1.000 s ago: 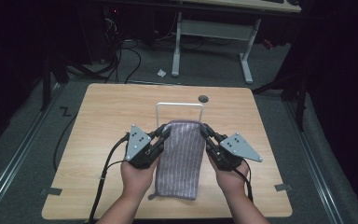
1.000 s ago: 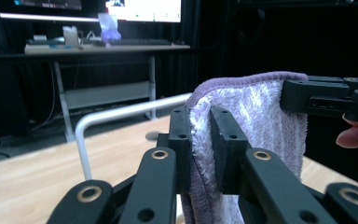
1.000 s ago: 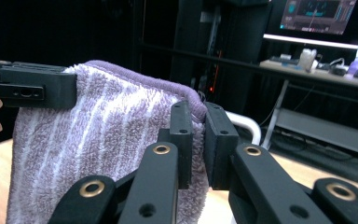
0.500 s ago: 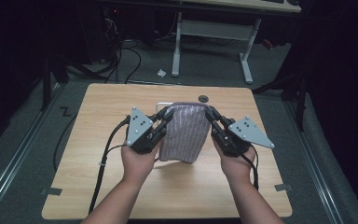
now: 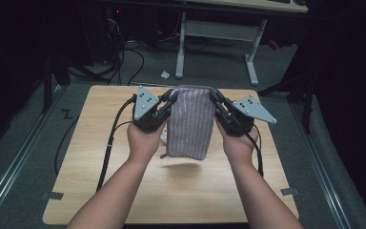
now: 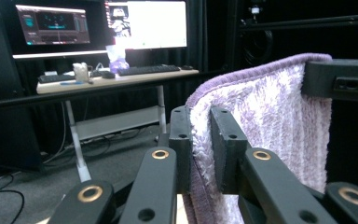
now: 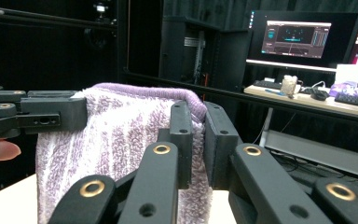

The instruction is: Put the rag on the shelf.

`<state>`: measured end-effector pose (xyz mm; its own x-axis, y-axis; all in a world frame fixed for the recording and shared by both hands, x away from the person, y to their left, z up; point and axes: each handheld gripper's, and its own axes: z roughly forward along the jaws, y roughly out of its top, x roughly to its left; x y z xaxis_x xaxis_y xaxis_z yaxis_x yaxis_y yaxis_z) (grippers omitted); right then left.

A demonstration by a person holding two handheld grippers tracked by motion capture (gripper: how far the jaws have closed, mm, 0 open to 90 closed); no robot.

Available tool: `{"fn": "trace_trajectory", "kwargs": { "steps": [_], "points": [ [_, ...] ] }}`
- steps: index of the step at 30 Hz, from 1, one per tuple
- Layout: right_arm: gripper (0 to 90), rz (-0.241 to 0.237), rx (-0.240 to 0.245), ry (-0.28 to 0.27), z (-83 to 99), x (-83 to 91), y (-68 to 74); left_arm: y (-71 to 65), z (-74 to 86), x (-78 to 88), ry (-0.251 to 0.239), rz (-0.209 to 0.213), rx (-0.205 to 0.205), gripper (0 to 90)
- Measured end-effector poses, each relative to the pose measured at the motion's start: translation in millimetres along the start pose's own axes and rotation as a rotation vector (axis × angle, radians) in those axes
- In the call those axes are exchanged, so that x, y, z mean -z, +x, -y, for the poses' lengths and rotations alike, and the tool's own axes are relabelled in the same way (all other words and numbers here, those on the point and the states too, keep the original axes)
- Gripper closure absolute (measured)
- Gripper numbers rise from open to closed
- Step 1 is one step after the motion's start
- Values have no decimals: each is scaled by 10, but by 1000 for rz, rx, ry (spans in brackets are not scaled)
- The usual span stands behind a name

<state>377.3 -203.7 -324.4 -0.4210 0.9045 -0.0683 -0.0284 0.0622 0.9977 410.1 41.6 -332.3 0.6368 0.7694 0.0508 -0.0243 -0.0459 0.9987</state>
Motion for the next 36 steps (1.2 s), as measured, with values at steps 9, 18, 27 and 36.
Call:
{"fn": "trace_trajectory", "kwargs": {
  "steps": [9,18,27,36],
  "points": [
    [836,-4,3,-6,-119,-367,-140,311,-51,-276,2,12,33,793],
    [836,-3,21,38,-100,-860,-310,613,-51,-620,47,-44,54,794],
    [834,11,45,102,-56,-1156,-353,802,15,-813,104,-70,95,790],
    [833,44,32,208,206,-1359,-496,867,253,-1124,244,-61,156,771]
  ]
}}
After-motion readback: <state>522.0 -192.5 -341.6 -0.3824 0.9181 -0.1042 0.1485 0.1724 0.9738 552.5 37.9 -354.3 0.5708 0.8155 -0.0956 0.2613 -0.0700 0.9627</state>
